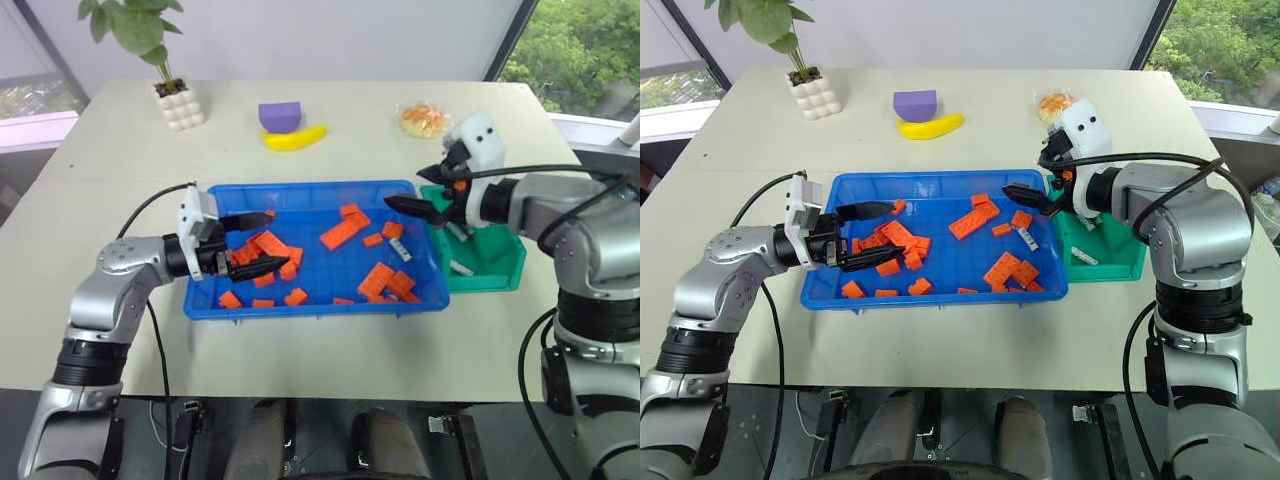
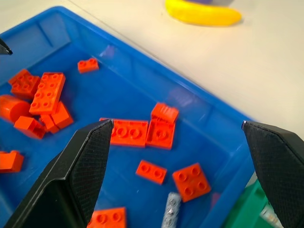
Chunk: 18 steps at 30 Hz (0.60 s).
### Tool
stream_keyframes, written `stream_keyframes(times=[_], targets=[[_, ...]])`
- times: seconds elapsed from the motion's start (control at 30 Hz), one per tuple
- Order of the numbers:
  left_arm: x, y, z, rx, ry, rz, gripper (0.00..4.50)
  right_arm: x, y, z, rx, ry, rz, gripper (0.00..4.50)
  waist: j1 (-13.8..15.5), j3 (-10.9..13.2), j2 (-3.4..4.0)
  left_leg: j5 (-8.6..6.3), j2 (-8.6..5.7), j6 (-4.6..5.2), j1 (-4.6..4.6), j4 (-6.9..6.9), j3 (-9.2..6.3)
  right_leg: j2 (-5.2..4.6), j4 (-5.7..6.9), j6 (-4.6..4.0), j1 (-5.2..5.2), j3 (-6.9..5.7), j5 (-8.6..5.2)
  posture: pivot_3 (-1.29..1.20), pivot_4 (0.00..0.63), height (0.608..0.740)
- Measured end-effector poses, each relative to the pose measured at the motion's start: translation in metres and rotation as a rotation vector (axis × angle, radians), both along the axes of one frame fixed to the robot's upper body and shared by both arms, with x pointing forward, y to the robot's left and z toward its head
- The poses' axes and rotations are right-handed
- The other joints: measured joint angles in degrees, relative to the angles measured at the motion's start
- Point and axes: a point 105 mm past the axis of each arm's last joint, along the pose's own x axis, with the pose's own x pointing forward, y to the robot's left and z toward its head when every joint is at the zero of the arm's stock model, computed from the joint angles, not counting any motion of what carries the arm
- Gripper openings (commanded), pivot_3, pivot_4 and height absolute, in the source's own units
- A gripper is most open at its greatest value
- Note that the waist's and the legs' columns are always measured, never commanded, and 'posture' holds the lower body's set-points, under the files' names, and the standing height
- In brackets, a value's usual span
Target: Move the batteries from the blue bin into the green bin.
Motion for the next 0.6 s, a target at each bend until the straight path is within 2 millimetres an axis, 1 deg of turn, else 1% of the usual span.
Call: stream_keyframes(times=[0.1, 0.23, 0.43, 0.6], targets=[[-0.001, 0.0, -0.002, -0.007, 0.004, 0.01, 4.5, -0.007, 0.003, -0.008, 0.001, 0.038, 0.012, 4.46, -0.07, 0.0, 0.0, 0.0, 0.01, 0.0, 0.0, -0.02, 0.0, 0.01, 0.02, 0.0, -0.02, 0.0, 0.0, 0.0, 0.15, 0.739], [-0.002, -0.002, 0.0, -0.011, -0.01, 0.009, 4.5, -0.013, 0.004, -0.018, -0.016, 0.072, 0.021, 4.46, -0.06, 0.0, 0.0, 0.0, 0.01, 0.0, 0.0, -0.01, 0.0, 0.01, 0.02, 0.0, -0.02, 0.01, 0.0, 0.0, 0.15, 0.739], [-0.002, -0.003, 0.0, -0.021, -0.008, 0.02, 4.5, -0.018, 0.014, -0.032, -0.143, 0.087, 0.071, 4.46, -0.15, 0.0, 0.0, 0.0, 0.01, 0.01, 0.0, -0.01, 0.0, 0.02, 0.01, 0.0, -0.03, 0.02, 0.0, 0.0, 0.15, 0.739], [-0.002, -0.006, -0.002, -0.044, -0.005, 0.032, 4.5, -0.018, 0.018, -0.044, -0.236, 0.092, 0.091, 4.46, -0.11, 0.0, 0.0, 0.0, 0.01, 0.01, 0.0, -0.01, 0.0, 0.01, 0.01, 0.0, -0.02, 0.01, 0.0, 0.0, 0.15, 0.739]])
